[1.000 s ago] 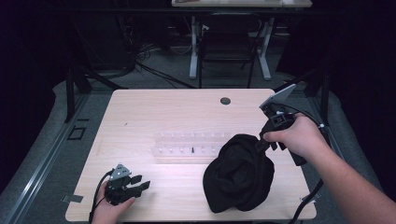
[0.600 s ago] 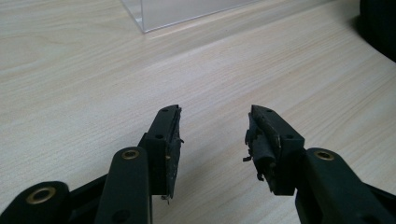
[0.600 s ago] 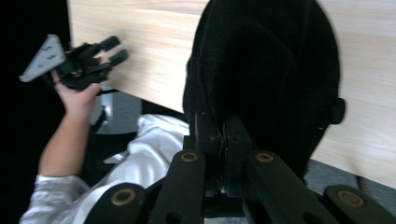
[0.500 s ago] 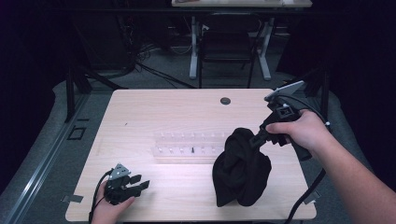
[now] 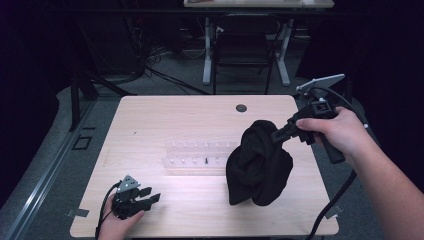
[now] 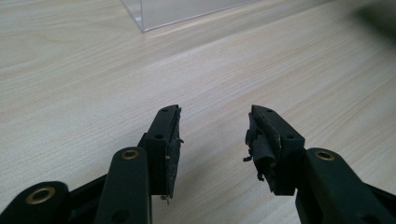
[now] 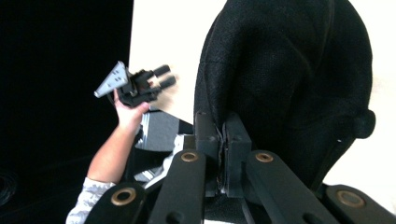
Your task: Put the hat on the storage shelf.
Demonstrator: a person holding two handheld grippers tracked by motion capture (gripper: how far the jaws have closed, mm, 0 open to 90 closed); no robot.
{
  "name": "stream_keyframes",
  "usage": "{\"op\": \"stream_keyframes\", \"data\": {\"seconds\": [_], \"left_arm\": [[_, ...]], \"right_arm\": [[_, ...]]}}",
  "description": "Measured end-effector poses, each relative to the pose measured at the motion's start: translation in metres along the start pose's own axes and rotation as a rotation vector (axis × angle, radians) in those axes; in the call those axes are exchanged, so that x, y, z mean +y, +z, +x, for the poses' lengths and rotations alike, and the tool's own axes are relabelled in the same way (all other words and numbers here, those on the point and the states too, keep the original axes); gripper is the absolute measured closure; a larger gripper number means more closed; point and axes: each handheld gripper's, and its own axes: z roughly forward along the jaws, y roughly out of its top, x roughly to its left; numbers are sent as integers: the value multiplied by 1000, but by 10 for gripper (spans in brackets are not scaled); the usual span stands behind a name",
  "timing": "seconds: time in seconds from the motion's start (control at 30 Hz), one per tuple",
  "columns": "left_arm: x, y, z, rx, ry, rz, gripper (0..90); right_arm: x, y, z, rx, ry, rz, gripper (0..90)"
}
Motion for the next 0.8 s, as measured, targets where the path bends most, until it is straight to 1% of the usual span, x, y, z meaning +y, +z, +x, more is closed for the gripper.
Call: {"op": "stream_keyframes", "data": {"seconds": [0.03, 0.07, 0.13, 0.2, 0.23, 0.27, 0.3, 0.33, 0.37, 0.4, 0.43, 0.5, 0.57, 0.63, 0.67, 0.7, 0.73, 0.8], "left_arm": [[0, 0, 0, 0, 0, 0, 537], [0, 0, 0, 0, 1, 0, 536], [0, 0, 0, 0, 1, 0, 536], [0, 0, 1, 1, 4, 1, 535], [0, -1, 1, -1, 3, 4, 535], [0, 0, 0, 1, 0, -2, 535], [0, -1, 1, 1, 4, 12, 535], [0, -1, 1, 0, 3, 9, 535], [0, -1, 1, 0, 3, 10, 535], [0, -1, 1, 0, 3, 11, 535], [0, -1, 1, 0, 2, 9, 535], [0, -1, 1, 0, 2, 8, 535], [0, -1, 1, 0, 2, 8, 535], [0, -1, 1, -1, 3, 9, 535], [0, -1, 1, -1, 4, 10, 535], [0, -1, 1, -2, 1, -1, 534], [0, -1, 1, -2, 3, 7, 534], [1, -1, 1, -2, 2, 10, 533]], "right_arm": [[1, -3, 1, 5, -8, 4, 881], [3, -7, 4, 12, -15, -18, 881], [4, -9, 5, 15, -18, -22, 881], [6, -12, 8, 27, -25, -48, 881], [7, -13, 9, 29, -19, -59, 880], [8, -14, 10, 34, -28, -73, 881], [10, -15, 12, 42, -28, -97, 881], [10, -15, 12, 42, -28, -97, 881], [12, -15, 12, 41, -45, -105, 881], [14, -16, 13, 47, -48, -112, 881], [18, -16, 16, 59, -42, -132, 881], [19, -16, 16, 57, -50, -132, 881], [23, -16, 17, 61, -47, -139, 881], [26, -13, 18, 71, -47, -161, 881], [28, -12, 20, 68, -40, -158, 881], [30, -11, 20, 71, -47, -163, 881], [32, -9, 21, 76, -48, -170, 881], [35, -6, 22, 79, -52, -168, 881]]}}
